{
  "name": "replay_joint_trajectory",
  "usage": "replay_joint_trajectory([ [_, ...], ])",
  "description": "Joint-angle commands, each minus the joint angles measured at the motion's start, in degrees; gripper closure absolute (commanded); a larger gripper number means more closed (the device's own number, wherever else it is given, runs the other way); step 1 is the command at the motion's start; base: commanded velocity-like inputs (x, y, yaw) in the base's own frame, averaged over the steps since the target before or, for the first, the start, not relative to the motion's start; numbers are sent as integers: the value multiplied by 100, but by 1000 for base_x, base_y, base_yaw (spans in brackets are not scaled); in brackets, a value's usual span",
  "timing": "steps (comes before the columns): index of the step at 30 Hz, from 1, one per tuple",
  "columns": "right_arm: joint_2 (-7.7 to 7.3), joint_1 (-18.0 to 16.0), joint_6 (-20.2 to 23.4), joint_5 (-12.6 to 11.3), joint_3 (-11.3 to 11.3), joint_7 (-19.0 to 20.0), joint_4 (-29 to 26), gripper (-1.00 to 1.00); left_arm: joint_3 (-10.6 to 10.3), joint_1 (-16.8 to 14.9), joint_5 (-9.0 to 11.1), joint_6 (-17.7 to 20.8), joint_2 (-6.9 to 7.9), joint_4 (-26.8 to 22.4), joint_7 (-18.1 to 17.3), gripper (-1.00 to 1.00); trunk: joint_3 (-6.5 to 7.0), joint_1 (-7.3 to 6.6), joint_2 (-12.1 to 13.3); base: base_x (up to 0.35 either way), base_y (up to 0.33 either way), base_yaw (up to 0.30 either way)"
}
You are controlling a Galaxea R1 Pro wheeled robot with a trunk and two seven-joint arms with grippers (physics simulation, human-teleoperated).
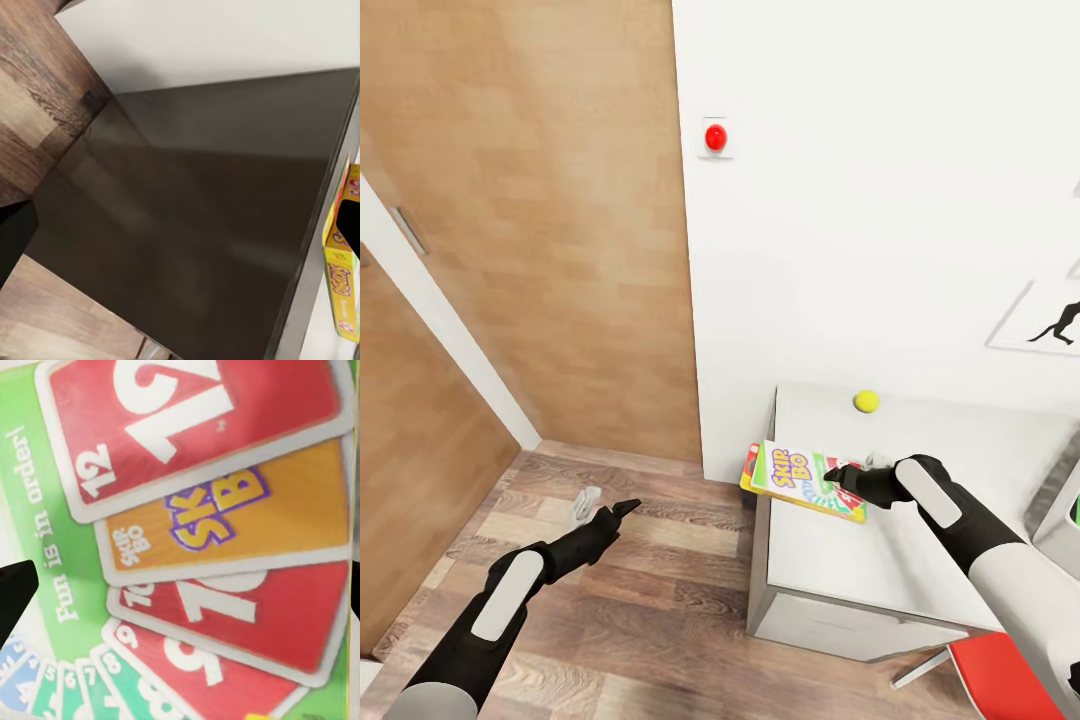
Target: Put all the toys in the child's room - the three board games (two on the bed and one on the table), the two jigsaw puzzles on the table, and the tennis ball on the table - inside the toy box on the table in the child's room.
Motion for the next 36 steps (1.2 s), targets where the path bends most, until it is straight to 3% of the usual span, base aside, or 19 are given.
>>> replay_joint_trajectory([
  [1, -5, -4, -1, -60, 26, -54, -8, -100, -7, -3, 15, 13, 4, -2, -5, -100, -10, 3, -11, 0, 0, 5],
  [18, -5, -5, -4, -60, 14, -53, -8, -100, -9, -1, 15, 13, 3, -2, -5, -100, -10, 3, -11, 0, 0, 6],
  [36, -21, -5, -9, -60, -138, -45, -8, -100, -9, -2, 15, 13, 3, -2, -5, -100, -10, 3, -11, 0, 0, 61],
])
